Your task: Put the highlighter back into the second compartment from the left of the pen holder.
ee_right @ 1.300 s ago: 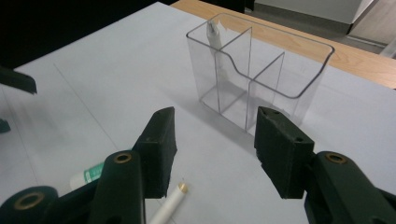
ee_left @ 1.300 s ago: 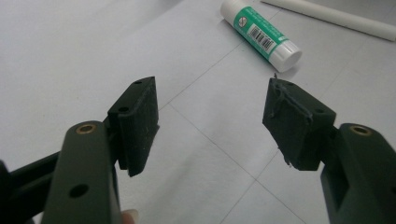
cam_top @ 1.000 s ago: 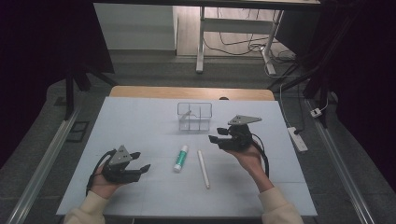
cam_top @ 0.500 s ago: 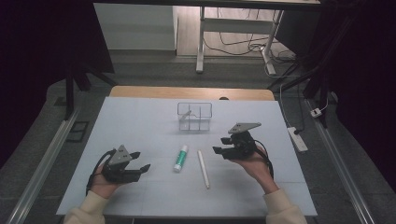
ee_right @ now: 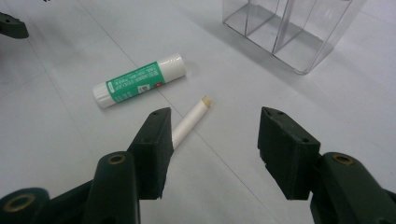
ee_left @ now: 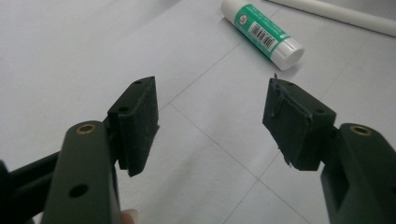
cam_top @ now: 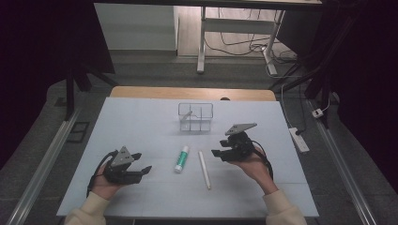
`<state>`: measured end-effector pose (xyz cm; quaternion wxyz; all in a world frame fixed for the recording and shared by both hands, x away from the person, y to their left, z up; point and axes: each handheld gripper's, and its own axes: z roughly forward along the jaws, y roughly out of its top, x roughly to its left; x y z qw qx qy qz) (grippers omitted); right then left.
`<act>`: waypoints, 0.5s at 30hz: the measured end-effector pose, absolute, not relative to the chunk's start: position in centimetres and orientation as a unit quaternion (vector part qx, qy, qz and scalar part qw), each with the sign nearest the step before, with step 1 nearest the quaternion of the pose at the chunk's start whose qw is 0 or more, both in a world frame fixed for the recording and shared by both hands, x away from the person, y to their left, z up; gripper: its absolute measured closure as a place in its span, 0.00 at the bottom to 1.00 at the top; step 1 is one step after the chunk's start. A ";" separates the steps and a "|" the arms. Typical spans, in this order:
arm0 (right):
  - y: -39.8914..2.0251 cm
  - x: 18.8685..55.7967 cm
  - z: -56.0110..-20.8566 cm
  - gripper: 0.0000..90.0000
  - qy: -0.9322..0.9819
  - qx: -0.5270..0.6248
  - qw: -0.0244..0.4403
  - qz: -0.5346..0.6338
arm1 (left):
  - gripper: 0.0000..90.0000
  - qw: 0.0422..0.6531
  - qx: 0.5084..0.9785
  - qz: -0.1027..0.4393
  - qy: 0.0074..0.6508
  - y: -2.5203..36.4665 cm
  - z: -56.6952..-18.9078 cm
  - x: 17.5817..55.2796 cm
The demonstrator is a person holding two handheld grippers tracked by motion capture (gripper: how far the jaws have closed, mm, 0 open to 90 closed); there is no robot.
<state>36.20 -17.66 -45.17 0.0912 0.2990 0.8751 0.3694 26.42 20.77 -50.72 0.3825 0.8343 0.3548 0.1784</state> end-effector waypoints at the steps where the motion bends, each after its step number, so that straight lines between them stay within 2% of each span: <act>1: -17.6 36.2 -45.3 0.49 0.874 0.300 0.093 0.371 | 0.39 0.383 0.834 0.178 0.355 20.8 -50.7 26.4; 15: -15.7 36.3 -46.4 0.48 0.883 0.314 0.081 0.339 | 0.39 0.380 0.836 0.180 0.352 20.6 -50.8 26.4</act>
